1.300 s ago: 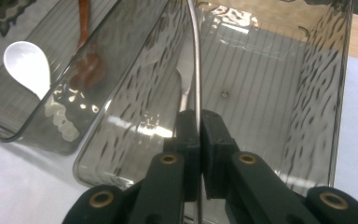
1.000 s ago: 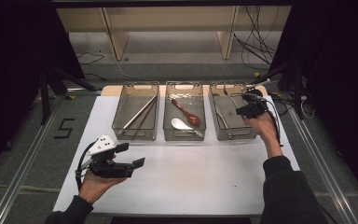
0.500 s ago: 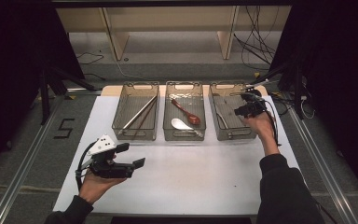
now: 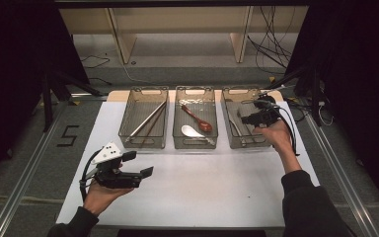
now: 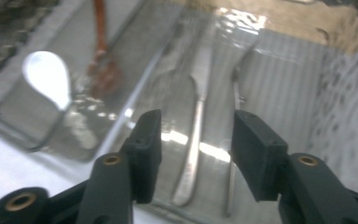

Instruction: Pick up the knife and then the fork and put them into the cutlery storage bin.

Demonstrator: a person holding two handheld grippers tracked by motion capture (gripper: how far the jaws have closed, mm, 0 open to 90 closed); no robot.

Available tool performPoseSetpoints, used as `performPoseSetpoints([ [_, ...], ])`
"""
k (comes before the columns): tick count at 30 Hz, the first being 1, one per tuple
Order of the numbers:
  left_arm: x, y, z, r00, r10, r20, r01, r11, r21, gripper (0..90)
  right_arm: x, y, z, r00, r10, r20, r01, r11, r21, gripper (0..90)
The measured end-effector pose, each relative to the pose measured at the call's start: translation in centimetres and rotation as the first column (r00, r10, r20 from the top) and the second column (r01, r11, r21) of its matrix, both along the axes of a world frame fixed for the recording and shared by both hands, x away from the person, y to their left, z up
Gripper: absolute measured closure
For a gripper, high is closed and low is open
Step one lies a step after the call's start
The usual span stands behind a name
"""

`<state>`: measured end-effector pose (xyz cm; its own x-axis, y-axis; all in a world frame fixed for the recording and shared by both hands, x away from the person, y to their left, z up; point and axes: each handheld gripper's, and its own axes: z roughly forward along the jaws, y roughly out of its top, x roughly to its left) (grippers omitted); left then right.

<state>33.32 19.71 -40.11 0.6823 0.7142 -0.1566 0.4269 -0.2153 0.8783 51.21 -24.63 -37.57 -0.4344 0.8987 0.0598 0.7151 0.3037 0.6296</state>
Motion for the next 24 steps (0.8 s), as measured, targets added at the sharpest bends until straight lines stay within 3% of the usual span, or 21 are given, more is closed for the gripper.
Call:
performPoseSetpoints([
  [9,0.0,-0.1,0.0,1.0,-0.008,-0.005,0.008,0.9999,-0.007,15.1,-3.3,1.8,0.6,0.9935,0.097,0.06,-0.101,0.992,0.077,39.3],
  [15,0.0,-0.1,0.0,0.9998,-0.014,-0.014,0.013,0.9995,-0.027,15.1,-5.7,2.7,0.7,0.984,0.144,0.106,-0.157,0.979,0.129,35.7],
  [24,0.0,-0.2,0.0,0.9997,-0.018,-0.016,0.018,0.9997,-0.018,15.1,-8.5,3.1,0.7,0.9734,0.175,0.149,-0.202,0.959,0.199,31.8],
])
